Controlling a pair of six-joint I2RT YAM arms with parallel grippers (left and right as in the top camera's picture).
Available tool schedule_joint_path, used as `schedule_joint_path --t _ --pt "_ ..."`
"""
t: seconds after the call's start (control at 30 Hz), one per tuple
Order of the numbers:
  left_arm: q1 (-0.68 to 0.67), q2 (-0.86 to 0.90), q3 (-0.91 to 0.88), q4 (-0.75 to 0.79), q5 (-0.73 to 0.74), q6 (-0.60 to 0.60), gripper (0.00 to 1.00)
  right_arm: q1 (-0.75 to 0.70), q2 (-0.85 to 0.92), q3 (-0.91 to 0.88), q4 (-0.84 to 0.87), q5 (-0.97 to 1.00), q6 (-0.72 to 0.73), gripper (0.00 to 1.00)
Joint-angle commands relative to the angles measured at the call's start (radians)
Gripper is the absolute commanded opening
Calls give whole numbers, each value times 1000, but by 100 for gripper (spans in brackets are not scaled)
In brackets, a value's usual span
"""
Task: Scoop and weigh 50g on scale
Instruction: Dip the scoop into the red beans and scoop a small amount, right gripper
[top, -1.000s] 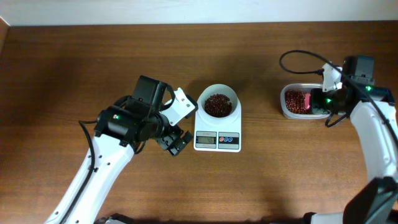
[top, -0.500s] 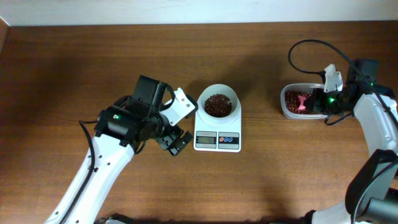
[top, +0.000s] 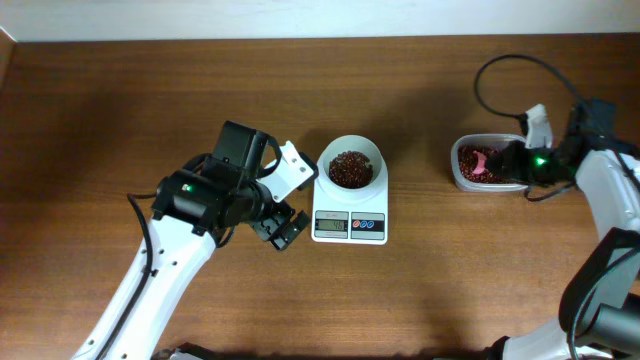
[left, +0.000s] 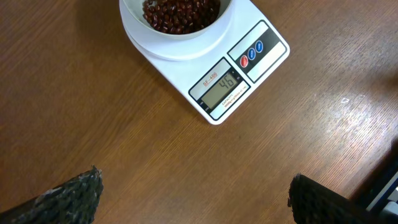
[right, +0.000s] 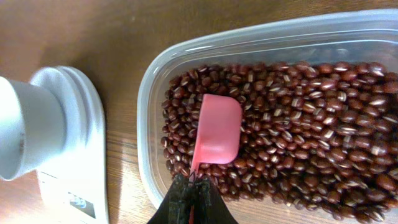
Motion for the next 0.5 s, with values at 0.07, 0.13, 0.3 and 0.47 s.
schedule_joint_path --t 0.07,0.13,0.3,0.47 --pt "-4 -19 -5 1 14 -9 99 -115 7 14 -9 -218 6 4" --pt "-4 -19 -5 1 14 -9 99 -140 7 14 -16 -229 6 4" --pt "-4 -19 -5 1 14 -9 99 -185 7 14 -17 -302 6 4" --pt "-4 -19 -5 1 14 -9 99 -202 7 14 -18 -336 6 4"
